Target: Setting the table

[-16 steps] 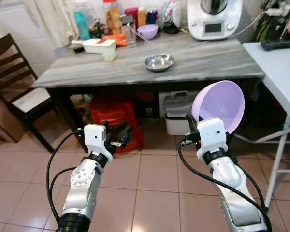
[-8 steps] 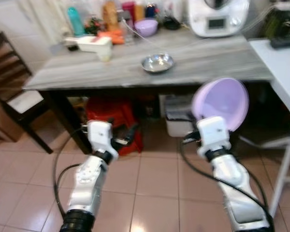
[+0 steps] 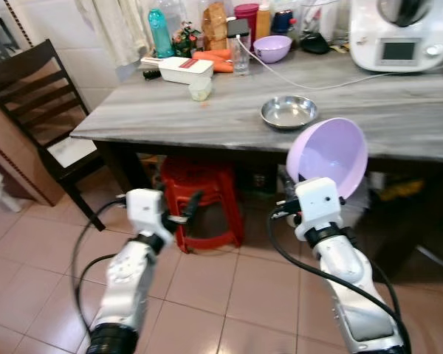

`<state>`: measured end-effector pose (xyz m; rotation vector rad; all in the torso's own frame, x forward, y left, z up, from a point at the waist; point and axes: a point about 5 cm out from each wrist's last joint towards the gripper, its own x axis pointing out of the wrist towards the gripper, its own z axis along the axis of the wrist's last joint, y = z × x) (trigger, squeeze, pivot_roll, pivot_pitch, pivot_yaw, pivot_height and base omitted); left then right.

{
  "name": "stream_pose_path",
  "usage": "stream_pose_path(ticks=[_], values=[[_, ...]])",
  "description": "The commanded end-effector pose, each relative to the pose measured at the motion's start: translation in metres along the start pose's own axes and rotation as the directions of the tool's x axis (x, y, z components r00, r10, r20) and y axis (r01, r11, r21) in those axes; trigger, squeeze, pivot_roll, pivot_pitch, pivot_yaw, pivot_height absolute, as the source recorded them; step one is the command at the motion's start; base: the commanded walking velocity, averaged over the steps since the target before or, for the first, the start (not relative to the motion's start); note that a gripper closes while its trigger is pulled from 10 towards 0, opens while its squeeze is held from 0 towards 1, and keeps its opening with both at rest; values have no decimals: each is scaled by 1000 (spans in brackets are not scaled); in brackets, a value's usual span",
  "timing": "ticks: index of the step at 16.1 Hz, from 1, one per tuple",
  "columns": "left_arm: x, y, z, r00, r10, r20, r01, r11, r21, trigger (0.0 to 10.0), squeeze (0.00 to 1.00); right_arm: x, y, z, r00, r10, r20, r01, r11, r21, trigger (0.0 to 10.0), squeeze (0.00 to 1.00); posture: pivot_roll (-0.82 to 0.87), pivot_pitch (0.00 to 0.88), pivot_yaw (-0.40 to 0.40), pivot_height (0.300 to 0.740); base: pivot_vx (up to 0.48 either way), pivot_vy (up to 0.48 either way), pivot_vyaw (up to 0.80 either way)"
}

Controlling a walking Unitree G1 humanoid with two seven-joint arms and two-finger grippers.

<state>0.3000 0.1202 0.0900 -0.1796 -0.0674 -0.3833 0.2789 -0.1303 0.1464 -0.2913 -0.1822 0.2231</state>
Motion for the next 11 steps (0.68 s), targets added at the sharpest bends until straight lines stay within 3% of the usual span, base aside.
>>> stream_pose_path(ticks=[1, 6, 11], values=[[-2, 9, 3, 1000, 20, 2, -20, 1000, 24, 10000, 0, 3, 3, 6, 1000, 5, 26, -5, 1000, 9, 10000, 0, -152, 0, 130, 740, 431, 0, 513], [-1, 7, 3, 1000, 14, 3, -15, 1000, 17, 10000, 0, 3, 1, 4, 1000, -9, 7, 8, 999, 31, 10000, 0, -155, 0, 129, 740, 431, 0, 0], [-2, 3, 1, 1000, 3, -1, -3, 1000, 9, 10000, 0, 3, 2, 4, 1000, -13, 9, 12, 999, 40, 10000, 0, -153, 0, 131, 740, 429, 0, -784]])
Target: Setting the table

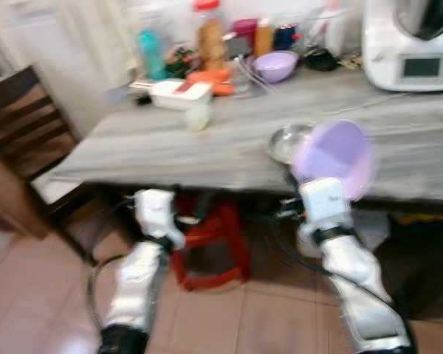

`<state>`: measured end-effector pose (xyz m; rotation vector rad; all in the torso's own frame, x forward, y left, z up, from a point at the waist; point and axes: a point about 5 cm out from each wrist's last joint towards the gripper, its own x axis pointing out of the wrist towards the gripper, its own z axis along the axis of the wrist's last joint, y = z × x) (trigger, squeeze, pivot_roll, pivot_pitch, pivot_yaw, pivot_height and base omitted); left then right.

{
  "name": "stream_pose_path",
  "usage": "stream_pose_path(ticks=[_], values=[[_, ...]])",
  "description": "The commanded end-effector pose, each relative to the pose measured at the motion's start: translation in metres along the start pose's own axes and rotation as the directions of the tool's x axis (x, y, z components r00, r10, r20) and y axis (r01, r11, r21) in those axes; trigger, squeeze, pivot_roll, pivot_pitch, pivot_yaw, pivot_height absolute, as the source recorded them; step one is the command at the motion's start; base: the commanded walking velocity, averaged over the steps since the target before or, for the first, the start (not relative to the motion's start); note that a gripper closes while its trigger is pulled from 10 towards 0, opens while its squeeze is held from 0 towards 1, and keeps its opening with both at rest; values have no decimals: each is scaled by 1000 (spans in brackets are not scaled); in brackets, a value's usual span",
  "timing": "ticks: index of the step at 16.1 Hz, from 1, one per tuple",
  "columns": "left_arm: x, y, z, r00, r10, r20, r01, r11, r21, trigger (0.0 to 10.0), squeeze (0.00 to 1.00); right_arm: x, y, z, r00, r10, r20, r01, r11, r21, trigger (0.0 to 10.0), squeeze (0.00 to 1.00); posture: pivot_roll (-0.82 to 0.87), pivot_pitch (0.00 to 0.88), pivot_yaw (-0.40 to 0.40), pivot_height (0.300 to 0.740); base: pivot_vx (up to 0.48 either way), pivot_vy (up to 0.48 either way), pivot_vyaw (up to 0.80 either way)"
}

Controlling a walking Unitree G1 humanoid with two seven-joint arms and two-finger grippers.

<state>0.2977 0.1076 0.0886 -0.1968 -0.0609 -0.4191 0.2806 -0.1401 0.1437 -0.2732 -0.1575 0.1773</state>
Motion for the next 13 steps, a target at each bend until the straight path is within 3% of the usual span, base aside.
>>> stream_pose_path(ticks=[1, 8, 13], values=[[-5, 15, 5, 999, 36, 5, -36, 999, 27, 10000, 0, 4, 11, 9, 999, 33, 39, -34, 999, 23, 10000, 0, -153, 0, 132, 740, 431, 0, 0], [-8, 14, 5, 999, 37, 2, -37, 999, 16, 10000, 0, 5, 13, 10, 998, 43, 39, -44, 999, 21, 10000, 0, -149, 0, 130, 740, 413, 0, 0], [-26, 13, 2, 1000, -12, -16, 13, 999, 46, 10000, 0, 4, 17, 6, 996, 84, 20, -84, 996, 23, 10000, 0, -137, 0, 116, 740, 0, 0, 0]])
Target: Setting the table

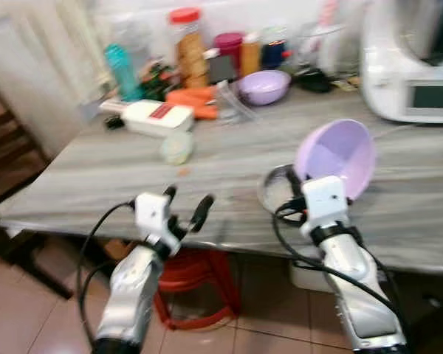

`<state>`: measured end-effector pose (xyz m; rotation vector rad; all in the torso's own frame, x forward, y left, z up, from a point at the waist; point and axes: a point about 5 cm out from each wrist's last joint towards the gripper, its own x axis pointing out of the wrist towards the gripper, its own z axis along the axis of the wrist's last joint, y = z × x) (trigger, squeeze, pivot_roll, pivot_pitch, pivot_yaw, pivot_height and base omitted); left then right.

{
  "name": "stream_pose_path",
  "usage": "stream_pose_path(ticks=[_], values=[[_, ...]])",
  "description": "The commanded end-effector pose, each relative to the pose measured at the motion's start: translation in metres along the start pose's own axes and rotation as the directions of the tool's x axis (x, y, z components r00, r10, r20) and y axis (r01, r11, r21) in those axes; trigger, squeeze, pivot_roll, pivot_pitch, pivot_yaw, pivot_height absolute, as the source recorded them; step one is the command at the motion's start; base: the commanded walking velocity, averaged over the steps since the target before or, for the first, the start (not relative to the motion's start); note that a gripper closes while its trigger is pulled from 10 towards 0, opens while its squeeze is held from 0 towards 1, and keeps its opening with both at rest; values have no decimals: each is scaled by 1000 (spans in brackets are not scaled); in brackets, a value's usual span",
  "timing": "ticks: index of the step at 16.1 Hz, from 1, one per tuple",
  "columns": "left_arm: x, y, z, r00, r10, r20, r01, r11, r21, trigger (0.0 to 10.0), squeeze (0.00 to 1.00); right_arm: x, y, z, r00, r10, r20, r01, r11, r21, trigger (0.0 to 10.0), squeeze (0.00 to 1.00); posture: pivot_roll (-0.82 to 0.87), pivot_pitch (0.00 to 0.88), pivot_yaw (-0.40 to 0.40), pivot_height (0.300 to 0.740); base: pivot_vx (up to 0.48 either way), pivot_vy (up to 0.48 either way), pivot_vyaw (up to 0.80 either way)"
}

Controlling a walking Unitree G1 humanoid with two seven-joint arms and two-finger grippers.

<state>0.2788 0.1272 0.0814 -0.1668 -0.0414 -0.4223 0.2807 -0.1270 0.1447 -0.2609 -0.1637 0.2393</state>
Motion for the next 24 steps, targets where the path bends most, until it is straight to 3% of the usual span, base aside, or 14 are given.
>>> stream_pose_path(ticks=[1, 5, 7, 10, 13, 15, 20, 21, 23, 24], values=[[-4, 2, 4, 1000, -24, 6, 24, 999, 34, 10000, 0, 1, 6, 1, 999, 39, 3, -39, 999, 8, 10000, 0, -137, 0, 116, 740, 0, 0, 0], [-13, 1, 4, 998, -69, -7, 69, 997, 39, 10000, 0, 4, 2, 0, 994, 110, 12, -110, 994, -7, 10000, 0, -127, 0, 107, 740, 0, 0, 0], [-19, -5, 4, 990, -138, -13, 139, 990, 21, 10000, 0, 18, 1, -2, 971, 240, -4, -240, 970, -42, 10000, 0, -126, 0, 110, 740, 0, 0, 0], [-23, -8, 5, 985, -173, -21, 173, 985, 19, 10000, 0, 40, -1, -4, 940, 339, -31, -340, 938, -68, 10000, 0, -118, 0, 107, 740, 0, 0, 0], [-27, -10, 6, 980, -199, -25, 199, 980, 18, 10000, 0, 61, 10, -5, 886, 459, -71, -464, 883, -75, 10000, 0, -99, 0, 93, 740, 0, 0, 0], [-29, -12, 7, 976, -216, -28, 216, 976, 17, 10000, 0, 66, 12, -9, 857, 505, -99, -514, 851, -104, 10000, 0, -87, 0, 92, 740, 0, 0, 0], [-28, -10, 8, 976, -215, -35, 216, 976, 11, 10000, 0, 75, 1, -22, 847, 506, -162, -529, 835, -153, 10000, 0, -80, 0, 100, 740, 0, 0, 0], [-28, -9, 8, 975, -218, -38, 218, 976, 8, 10000, 0, 76, -2, -25, 850, 499, -170, -524, 836, -163, 10000, 247, -80, 0, 102, 740, 0, 0, 0], [-28, -9, 6, 973, -228, -45, 229, 973, 1, 10000, 0, 76, -4, -29, 857, 483, -182, -512, 840, -179, 10000, 1000, -80, 0, 106, 740, 0, 0, 0], [-28, -10, 7, 972, -233, -44, 233, 973, -2, 10000, 0, 75, -4, -30, 857, 482, -181, -511, 841, -178, 10000, 1000, -79, 0, 107, 740, 0, 0, 0]])
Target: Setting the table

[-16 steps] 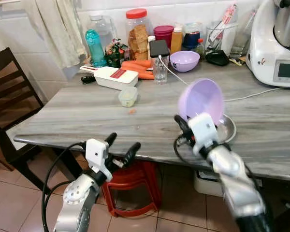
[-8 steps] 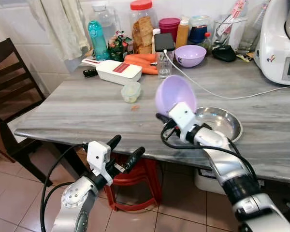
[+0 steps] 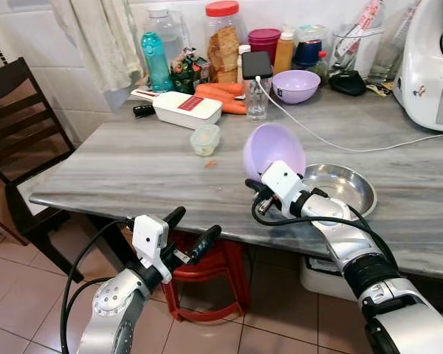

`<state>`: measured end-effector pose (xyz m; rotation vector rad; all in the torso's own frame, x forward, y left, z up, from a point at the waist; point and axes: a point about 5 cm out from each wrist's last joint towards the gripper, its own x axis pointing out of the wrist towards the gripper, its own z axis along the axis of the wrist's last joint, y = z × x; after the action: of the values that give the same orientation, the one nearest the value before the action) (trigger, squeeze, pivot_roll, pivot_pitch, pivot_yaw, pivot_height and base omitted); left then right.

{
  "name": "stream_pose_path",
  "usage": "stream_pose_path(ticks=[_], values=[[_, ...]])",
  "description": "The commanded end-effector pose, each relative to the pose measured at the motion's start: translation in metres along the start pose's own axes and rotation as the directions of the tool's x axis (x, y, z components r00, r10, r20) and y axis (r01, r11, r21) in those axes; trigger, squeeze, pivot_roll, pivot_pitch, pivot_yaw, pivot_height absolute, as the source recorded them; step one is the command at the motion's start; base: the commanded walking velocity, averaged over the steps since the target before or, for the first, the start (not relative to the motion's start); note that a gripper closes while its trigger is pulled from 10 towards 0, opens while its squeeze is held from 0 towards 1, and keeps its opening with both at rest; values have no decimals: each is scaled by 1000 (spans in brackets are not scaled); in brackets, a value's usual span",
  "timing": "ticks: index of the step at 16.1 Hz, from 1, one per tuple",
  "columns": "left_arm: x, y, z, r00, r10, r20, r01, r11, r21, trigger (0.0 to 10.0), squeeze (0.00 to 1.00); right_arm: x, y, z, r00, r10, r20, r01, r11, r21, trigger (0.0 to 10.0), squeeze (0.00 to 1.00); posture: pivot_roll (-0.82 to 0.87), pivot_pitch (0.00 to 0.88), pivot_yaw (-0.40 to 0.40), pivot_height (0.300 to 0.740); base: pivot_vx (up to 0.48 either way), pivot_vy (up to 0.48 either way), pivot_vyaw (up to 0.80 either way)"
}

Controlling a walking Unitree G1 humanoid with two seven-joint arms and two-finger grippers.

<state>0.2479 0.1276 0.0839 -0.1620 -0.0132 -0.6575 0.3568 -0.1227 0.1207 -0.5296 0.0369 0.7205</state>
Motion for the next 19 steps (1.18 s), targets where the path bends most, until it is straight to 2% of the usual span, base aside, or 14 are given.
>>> stream_pose_path(ticks=[1, 9, 12, 15, 19], values=[[0, 3, 4, 1000, -5, 0, 5, 1000, 12, 10000, 0, 3, -2, 6, 1000, 0, 20, 0, 1000, -21, 10000, 1000, -78, 0, 108, 740, 0, 0, 0], [2, 3, 4, 1000, -9, -2, 9, 1000, 12, 10000, 0, 6, -11, 6, 998, -65, 18, 66, 997, -49, 10000, 1000, -74, 0, 114, 740, 0, 0, 0], [4, 2, 4, 1000, -12, -3, 12, 1000, 12, 10000, 0, 8, -17, 16, 992, -107, 62, 110, 992, -53, 10000, 1000, -79, 0, 116, 740, 0, 0, 0], [7, 2, 4, 1000, -16, -4, 16, 1000, 9, 10000, 0, 9, -17, 27, 986, -127, 110, 132, 990, -44, 10000, 1000, -85, 0, 118, 740, 0, 0, 0], [10, 2, 3, 1000, -24, -8, 24, 1000, 8, 10000, 0, 8, -17, 36, 970, -178, 167, 176, 984, 26, 10000, 1000, -96, 0, 119, 740, 0, 0, 0]])
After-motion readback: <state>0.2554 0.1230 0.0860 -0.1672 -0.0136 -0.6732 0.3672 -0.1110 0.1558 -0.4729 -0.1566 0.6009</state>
